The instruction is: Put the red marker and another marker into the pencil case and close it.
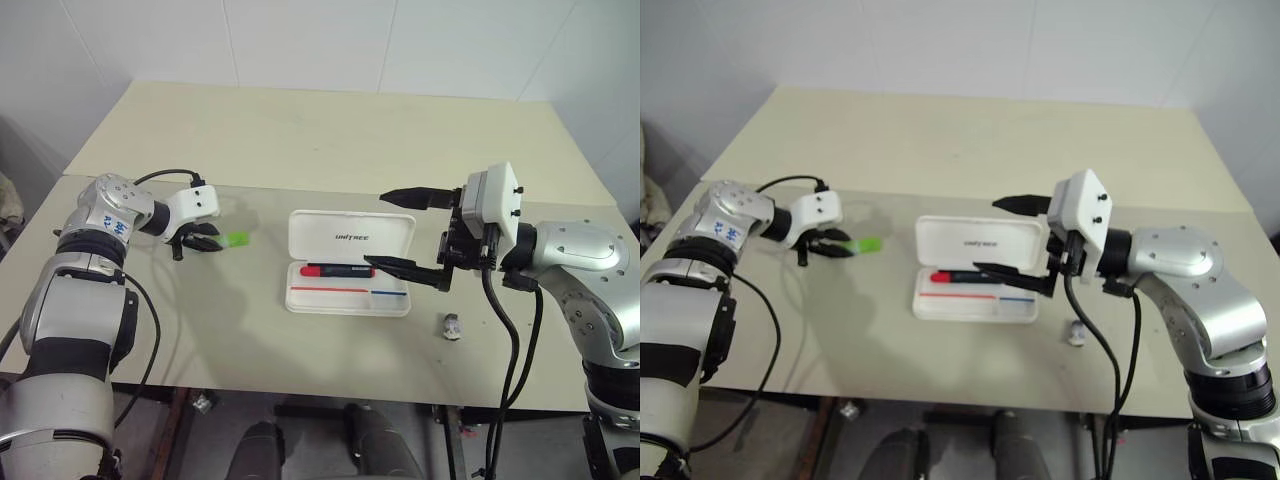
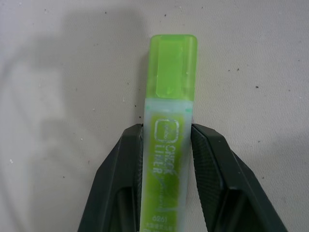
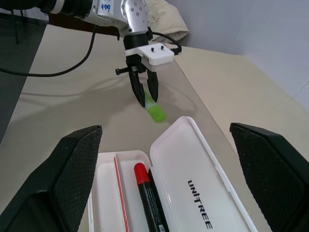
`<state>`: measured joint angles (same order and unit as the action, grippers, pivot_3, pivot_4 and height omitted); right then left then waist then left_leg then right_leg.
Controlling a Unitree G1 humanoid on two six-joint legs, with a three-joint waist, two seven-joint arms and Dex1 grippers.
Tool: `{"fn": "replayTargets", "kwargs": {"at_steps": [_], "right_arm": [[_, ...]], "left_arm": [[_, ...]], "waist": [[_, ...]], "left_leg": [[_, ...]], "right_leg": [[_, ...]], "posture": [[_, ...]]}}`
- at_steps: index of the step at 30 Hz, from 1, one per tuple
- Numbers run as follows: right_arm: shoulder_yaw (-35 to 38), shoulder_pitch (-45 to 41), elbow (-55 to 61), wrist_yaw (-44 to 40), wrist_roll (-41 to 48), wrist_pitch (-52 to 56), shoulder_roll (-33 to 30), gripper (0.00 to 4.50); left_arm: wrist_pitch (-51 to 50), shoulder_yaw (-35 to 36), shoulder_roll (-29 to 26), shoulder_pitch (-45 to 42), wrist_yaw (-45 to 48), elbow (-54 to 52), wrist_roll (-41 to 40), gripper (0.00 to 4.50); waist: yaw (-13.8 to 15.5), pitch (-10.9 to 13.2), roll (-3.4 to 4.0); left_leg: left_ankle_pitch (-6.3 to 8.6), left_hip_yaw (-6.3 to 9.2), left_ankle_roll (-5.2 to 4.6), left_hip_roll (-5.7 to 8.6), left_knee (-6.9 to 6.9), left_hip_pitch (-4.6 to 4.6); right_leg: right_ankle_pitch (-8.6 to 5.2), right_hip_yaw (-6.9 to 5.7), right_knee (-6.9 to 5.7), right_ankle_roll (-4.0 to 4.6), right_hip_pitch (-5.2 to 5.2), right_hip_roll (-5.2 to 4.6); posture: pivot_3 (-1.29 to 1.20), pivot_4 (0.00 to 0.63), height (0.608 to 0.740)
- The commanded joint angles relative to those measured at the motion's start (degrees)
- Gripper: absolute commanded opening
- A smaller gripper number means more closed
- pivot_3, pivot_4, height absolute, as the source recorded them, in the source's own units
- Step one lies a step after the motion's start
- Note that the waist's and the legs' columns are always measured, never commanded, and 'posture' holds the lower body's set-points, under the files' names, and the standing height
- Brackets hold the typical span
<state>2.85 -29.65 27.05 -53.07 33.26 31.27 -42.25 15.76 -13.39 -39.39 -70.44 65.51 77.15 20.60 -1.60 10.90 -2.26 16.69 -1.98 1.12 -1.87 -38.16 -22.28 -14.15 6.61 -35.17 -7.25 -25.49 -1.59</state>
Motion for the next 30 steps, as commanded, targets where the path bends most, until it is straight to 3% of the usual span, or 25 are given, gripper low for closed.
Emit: {"fn": "replayTargets", "kwargs": {"at_steps": [1,9,19,23,30], "right_arm": [[1.3,-0.7,1.7,0.3,0.7,-0.7,-0.4,4.50],[-0.4,-2.2,-1.3,-1.1,-0.3,-2.4,0.6,4.50],[-2.2,-3.0,-4.2,-2.5,-1.1,-4.5,2.0,4.50],[-2.2,-2.1,-5.2,-3.6,-1.8,-5.5,1.7,4.50],[-1.2,1.1,-1.6,-6.1,-1.4,-5.7,-0.7,4.50]], "left_arm": [[1.2,0.4,-0.6,1.2,0.1,-0.1,0.0,1.13],[8.1,1.1,-4.7,-0.4,5.5,-1.9,-0.7,1.13],[11.8,3.8,-8.5,-0.2,23.9,-9.0,-7.1,1.13],[5.4,-1.0,-11.7,7.9,27.0,-26.9,-17.3,1.13],[-17.7,-4.3,-14.8,19.5,27.0,-58.8,-31.0,1.13]], "waist": [[0.0,0.0,0.00],[-0.3,0.0,-0.01],[-0.1,0.0,-0.02],[-0.4,0.0,-0.01],[-0.5,0.0,-0.01]], "left_leg": [[0.00,0.00,0.00,0.00,-0.01,0.00],[0.00,-0.01,0.00,-0.01,0.02,-0.02],[0.00,-0.01,0.00,-0.02,0.03,-0.06],[0.01,-0.01,0.00,-0.05,0.07,-0.06],[0.02,-0.01,0.02,-0.12,-0.02,-0.02]], "right_leg": [[0.00,0.00,0.00,0.00,0.00,0.00],[0.00,0.00,0.03,0.00,-0.02,0.01],[0.00,-0.02,0.07,0.00,-0.02,0.00],[0.00,-0.01,-0.14,0.00,-0.02,-0.03],[-0.04,-0.04,-0.33,0.05,-0.04,-0.01]], "posture": [[0.00,0.150,0.740],[0.00,0.150,0.740],[0.00,0.150,0.740],[0.00,0.150,0.740],[0.00,0.150,0.740]]}}
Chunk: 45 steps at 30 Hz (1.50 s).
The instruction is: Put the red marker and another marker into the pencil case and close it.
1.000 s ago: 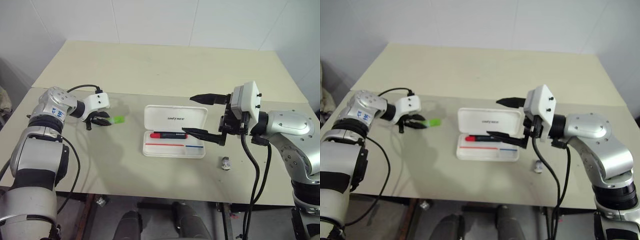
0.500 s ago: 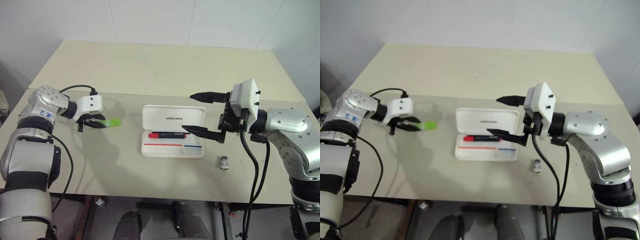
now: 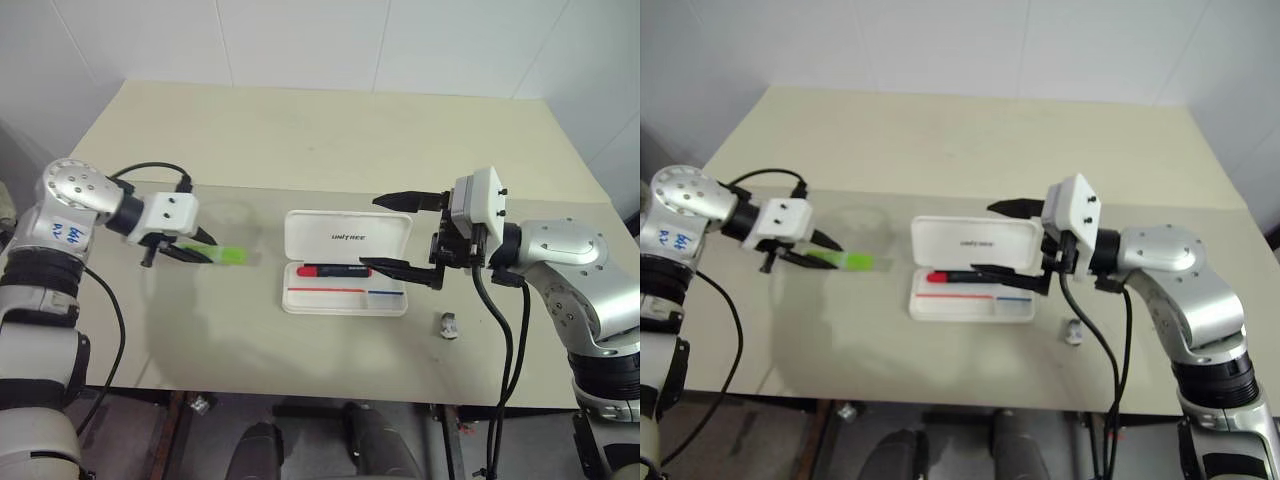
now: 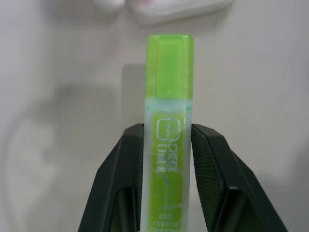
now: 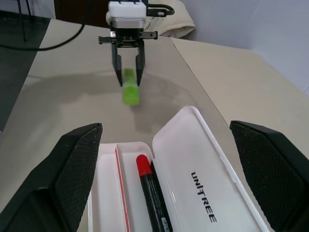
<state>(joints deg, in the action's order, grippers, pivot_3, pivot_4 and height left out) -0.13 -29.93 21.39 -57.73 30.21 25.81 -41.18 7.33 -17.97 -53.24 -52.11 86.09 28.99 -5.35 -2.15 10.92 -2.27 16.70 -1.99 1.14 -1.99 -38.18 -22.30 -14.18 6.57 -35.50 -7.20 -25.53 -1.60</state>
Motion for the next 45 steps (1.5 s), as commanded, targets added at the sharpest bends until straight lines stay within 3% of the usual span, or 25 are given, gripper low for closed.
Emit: {"fn": "replayTargets", "kwargs": {"at_steps": [1,7,11,15,19,31,45], "right_arm": [[2.2,2.0,5.2,-1.7,2.5,0.3,-2.3,4.50],[4.7,4.5,9.5,-2.6,6.0,2.3,-5.5,4.50],[4.8,6.3,10.1,-2.8,5.7,2.0,-6.8,4.50],[5.8,8.7,10.7,-0.6,4.9,1.8,-6.6,4.50],[5.8,9.8,12.2,1.5,4.9,2.2,-6.2,4.50],[6.3,13.1,14.4,6.4,4.5,2.1,-5.0,4.50],[6.0,12.9,14.9,8.0,3.8,1.9,-4.3,4.50]], "left_arm": [[-12.7,0.3,-0.8,1.9,6.4,-13.7,-6.0,1.13],[-22.5,-1.7,1.8,1.8,4.8,-21.9,-7.3,1.13],[-22.8,-3.9,5.4,-1.6,3.6,-19.0,-4.7,1.13],[-26.7,-6.4,13.6,-7.4,-0.9,-13.5,-1.9,1.13],[-29.0,-7.3,16.6,-7.9,-0.7,-13.9,-0.2,1.13],[-42.9,-10.9,18.4,-3.1,-5.8,-25.5,2.9,1.13],[-42.3,-12.2,21.0,-2.6,-10.5,-23.6,5.4,1.13]], "waist": [[0.0,0.0,0.00],[0.1,0.0,0.00],[0.0,0.0,-0.06],[0.2,0.0,-0.07],[-0.2,0.0,-0.07],[-0.9,0.1,-0.09],[-1.0,0.1,-0.09]], "left_leg": [[0.00,0.00,0.00,0.00,-0.01,0.01],[-0.01,0.02,-0.01,0.06,-0.13,0.09],[-0.05,0.02,-0.06,0.09,-0.19,0.14],[-0.07,0.02,-0.09,0.11,-0.24,0.13],[-0.07,0.00,-0.09,0.13,-0.24,0.09],[-0.07,0.09,-0.09,0.14,-0.10,0.12],[-0.08,0.10,-0.09,0.16,-0.08,0.13]], "right_leg": [[0.00,0.00,-0.01,0.01,0.00,0.00],[-0.05,0.04,0.04,0.06,0.02,0.05],[-0.08,0.06,-0.01,0.12,0.04,0.07],[-0.09,0.08,-0.01,0.13,0.04,0.08],[-0.06,0.17,0.06,0.08,0.04,0.08],[-0.10,0.18,-0.01,0.06,0.02,0.10],[-0.11,0.20,0.03,0.06,0.04,0.10]], "posture": [[0.00,0.150,0.740],[0.00,0.150,0.740],[0.00,0.150,0.740],[0.00,0.150,0.740],[0.00,0.150,0.740],[0.00,0.150,0.740],[0.00,0.150,0.740]]}}
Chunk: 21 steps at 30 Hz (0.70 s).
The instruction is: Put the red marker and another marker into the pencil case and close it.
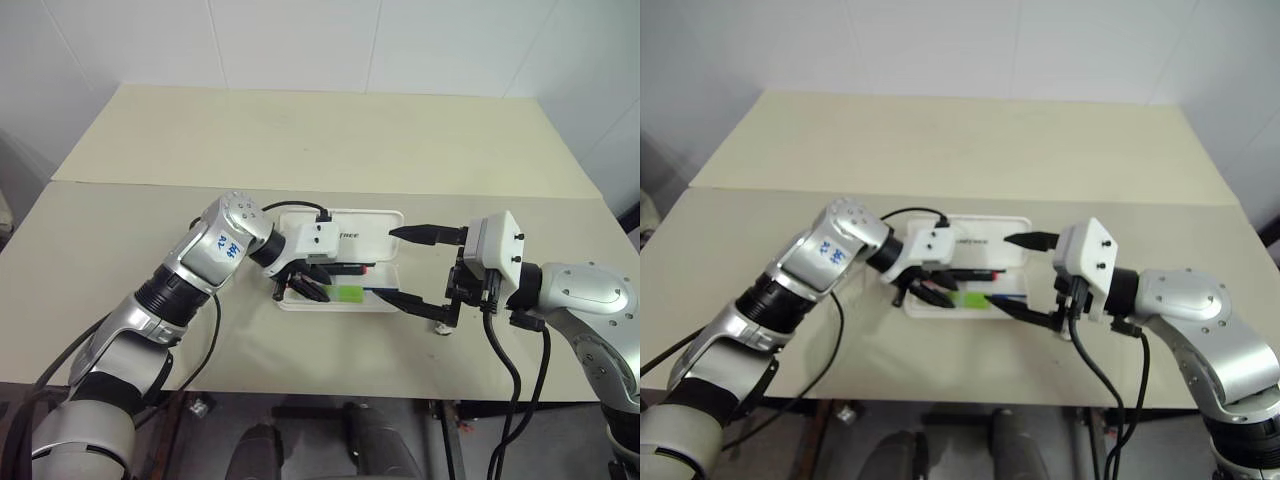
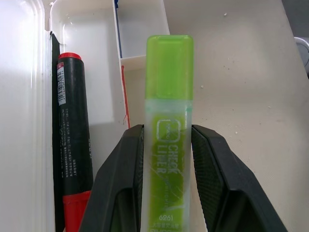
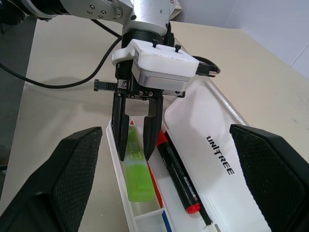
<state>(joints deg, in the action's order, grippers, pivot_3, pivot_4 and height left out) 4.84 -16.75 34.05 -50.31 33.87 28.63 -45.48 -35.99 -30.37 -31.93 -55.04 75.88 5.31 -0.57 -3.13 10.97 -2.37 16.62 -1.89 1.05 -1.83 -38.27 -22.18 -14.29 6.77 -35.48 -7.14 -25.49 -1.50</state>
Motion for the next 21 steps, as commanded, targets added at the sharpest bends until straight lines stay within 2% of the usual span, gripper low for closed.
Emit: {"fn": "replayTargets", "kwargs": {"at_steps": [1,3,11,20,21], "right_arm": [[1.1,-0.3,2.3,0.6,0.2,-0.9,0.0,4.50],[1.1,-0.2,2.4,0.7,0.2,-0.8,-0.1,4.50],[1.2,-0.3,2.1,1.0,0.2,-0.9,0.0,4.50],[1.5,-0.6,1.2,2.9,0.3,1.2,-0.1,4.50],[1.8,-0.3,1.1,3.5,-0.1,2.6,-1.1,4.50]], "left_arm": [[1.3,0.2,-0.2,0.4,-0.6,0.4,0.9,1.13],[1.7,0.1,-0.1,0.2,-0.7,0.9,1.3,1.13],[2.1,1.8,2.2,-1.0,-1.3,1.5,-0.1,3.66],[2.2,3.1,1.2,-0.8,0.5,-2.4,-2.3,3.66],[3.9,4.0,0.5,-0.6,0.7,-2.2,-2.6,3.82]], "waist": [[0.0,0.0,0.00],[0.0,0.0,0.00],[0.1,0.0,0.00],[0.0,0.0,0.00],[0.0,0.0,0.00]], "left_leg": [[0.00,0.00,0.00,0.00,0.00,0.00],[0.00,0.00,0.00,0.00,-0.01,0.00],[0.00,0.00,0.00,0.00,0.00,-0.02],[0.00,0.00,0.00,0.00,0.02,-0.01],[0.00,0.00,0.00,0.00,0.01,-0.01]], "right_leg": [[0.00,0.00,0.00,0.00,0.00,0.00],[0.00,0.00,0.00,0.00,0.00,0.00],[0.00,0.00,0.03,-0.01,0.00,-0.01],[0.01,0.00,0.02,-0.01,0.00,0.00],[0.01,0.00,0.03,-0.01,0.00,-0.01]], "posture": [[0.00,0.150,0.740],[0.00,0.150,0.740],[0.00,0.150,0.740],[0.00,0.150,0.740],[0.00,0.150,0.740]]}}
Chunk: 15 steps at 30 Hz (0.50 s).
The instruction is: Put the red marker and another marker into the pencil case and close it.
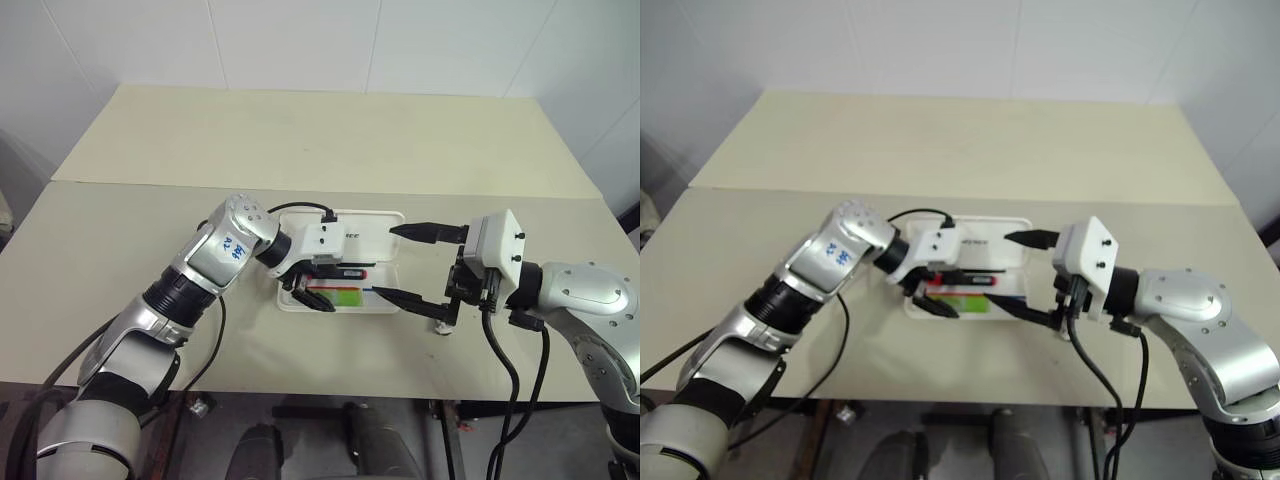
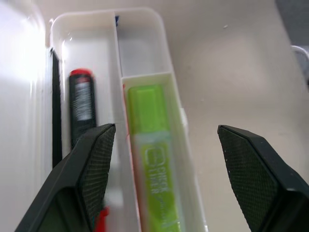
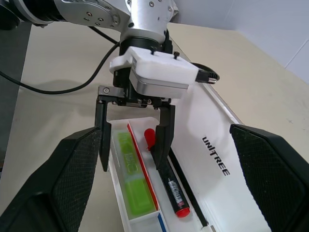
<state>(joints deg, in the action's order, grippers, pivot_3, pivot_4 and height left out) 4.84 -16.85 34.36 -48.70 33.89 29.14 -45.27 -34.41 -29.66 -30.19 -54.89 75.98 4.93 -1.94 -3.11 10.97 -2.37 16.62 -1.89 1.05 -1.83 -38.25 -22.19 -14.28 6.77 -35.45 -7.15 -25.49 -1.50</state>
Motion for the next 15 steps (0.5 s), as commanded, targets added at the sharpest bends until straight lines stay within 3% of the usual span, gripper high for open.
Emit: {"fn": "replayTargets", "kwargs": {"at_steps": [1,3,6,9,13,15], "right_arm": [[2.0,0.1,0.8,2.3,-0.4,3.1,-1.9,4.50],[2.8,0.4,0.8,4.7,-1.0,6.9,-3.3,4.50],[3.6,0.8,2.0,9.2,-1.6,12.8,-4.5,4.50],[5.3,1.4,4.8,15.5,0.2,21.6,-3.7,4.50],[9.0,2.3,7.4,21.3,3.0,32.2,-2.5,4.50],[11.8,2.9,9.9,26.9,3.6,43.9,-0.3,4.50]], "left_arm": [[3.6,3.8,-1.7,-0.7,0.8,-1.5,-1.5,4.01],[9.0,6.2,-2.6,0.4,1.5,-0.4,-2.9,4.49],[14.7,9.9,-2.0,1.3,-0.9,2.6,-3.9,4.49],[26.6,14.0,-3.5,4.2,3.0,4.9,-6.7,4.49],[28.4,17.4,-5.0,7.2,7.6,4.8,-11.5,4.49],[31.6,19.0,-6.7,9.4,9.2,6.6,-12.2,4.49]], "waist": [[0.0,0.0,0.00],[-0.1,0.0,0.00],[0.1,0.0,0.00],[0.1,0.0,0.00],[0.1,0.0,0.00],[0.1,0.0,0.00]], "left_leg": [[0.00,0.00,0.00,0.00,0.00,0.00],[0.00,-0.01,0.00,0.00,0.00,0.00],[0.00,0.00,0.00,-0.01,0.02,0.03],[0.00,-0.01,0.00,-0.01,0.02,0.01],[0.00,-0.02,0.00,-0.03,0.07,0.00],[0.00,-0.02,0.00,-0.02,0.06,-0.01]], "right_leg": [[0.00,0.00,0.00,0.00,0.00,0.00],[0.00,0.01,0.00,0.01,0.00,0.00],[-0.02,-0.01,-0.02,0.05,-0.01,-0.02],[-0.02,0.00,-0.01,0.04,-0.01,-0.03],[-0.02,-0.02,0.00,0.05,-0.03,-0.05],[-0.02,-0.02,0.01,0.05,-0.03,-0.06]], "posture": [[0.00,0.150,0.740],[0.00,0.150,0.740],[0.00,0.150,0.740],[0.00,0.150,0.740],[0.00,0.150,0.740],[0.00,0.150,0.740]]}}
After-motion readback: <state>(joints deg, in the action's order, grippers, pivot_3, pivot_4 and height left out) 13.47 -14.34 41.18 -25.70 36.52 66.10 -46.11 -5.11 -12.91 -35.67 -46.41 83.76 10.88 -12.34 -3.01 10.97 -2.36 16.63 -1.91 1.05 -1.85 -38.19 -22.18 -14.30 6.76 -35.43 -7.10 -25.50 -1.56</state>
